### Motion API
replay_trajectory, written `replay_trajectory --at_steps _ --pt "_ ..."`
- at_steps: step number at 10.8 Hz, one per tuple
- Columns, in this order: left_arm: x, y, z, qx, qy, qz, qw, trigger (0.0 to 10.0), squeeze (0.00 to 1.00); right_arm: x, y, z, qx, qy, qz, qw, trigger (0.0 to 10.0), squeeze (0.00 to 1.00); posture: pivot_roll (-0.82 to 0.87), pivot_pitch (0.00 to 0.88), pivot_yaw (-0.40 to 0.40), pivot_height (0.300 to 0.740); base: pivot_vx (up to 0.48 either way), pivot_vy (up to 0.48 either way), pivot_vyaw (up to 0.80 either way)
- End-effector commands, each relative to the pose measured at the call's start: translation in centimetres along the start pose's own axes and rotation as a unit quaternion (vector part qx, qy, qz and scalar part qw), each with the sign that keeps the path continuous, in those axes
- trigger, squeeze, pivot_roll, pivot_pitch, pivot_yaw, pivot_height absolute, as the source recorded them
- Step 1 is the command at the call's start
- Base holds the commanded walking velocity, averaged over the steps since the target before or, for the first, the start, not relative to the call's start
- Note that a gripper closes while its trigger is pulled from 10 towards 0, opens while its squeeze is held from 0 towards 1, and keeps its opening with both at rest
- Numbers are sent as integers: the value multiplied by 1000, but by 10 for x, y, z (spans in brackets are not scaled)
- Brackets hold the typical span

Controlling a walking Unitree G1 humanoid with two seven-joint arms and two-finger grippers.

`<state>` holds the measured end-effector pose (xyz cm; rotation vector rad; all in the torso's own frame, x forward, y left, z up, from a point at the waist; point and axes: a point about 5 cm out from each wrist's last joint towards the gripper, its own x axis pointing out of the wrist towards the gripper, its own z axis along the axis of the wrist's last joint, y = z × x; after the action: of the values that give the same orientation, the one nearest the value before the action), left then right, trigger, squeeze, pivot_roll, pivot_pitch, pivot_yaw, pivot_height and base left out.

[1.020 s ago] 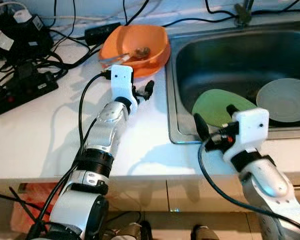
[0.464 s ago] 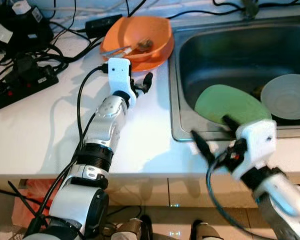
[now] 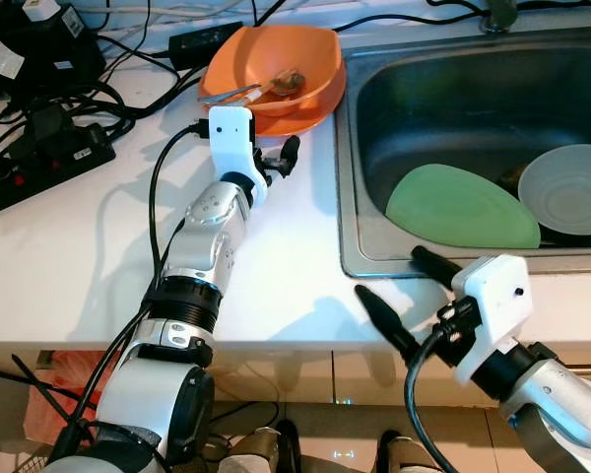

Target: Kitchen organization

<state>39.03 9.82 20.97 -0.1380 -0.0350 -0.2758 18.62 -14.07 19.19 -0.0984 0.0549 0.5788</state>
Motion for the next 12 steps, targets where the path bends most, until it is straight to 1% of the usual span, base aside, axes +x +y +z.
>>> replay_trajectory --at_steps 1,2,4,5,7,10,12 --pt "-3 4 2 -6 -2 8 1000 10000 0 -1 6 0 8 4 20 1000 10000 0 -98 213 175 740 0 0 0" --pt "-5 4 1 -10 0 8 1000 10000 0 -1 6 0 9 7 25 1000 10000 0 -90 212 173 740 0 0 0" --pt "-8 6 7 -11 -2 10 1000 10000 0 1 5 -1 8 9 32 999 10000 0 -81 207 170 740 0 0 0" --pt "-7 11 9 -4 -4 20 1000 10000 0 2 5 -1 8 8 34 999 10000 0 -81 203 170 740 0 0 0" --pt "0 16 12 6 -7 27 1000 10000 0 1 6 -1 5 9 37 999 10000 0 -93 201 175 740 0 0 0" --pt "14 12 22 25 -16 16 999 10000 0 -4 10 -1 6 13 33 999 10000 0 -123 214 187 740 0 0 0" --pt "20 9 22 29 -10 12 999 10000 0 -7 11 0 6 15 30 999 10000 0 -143 225 186 740 0 0 0"
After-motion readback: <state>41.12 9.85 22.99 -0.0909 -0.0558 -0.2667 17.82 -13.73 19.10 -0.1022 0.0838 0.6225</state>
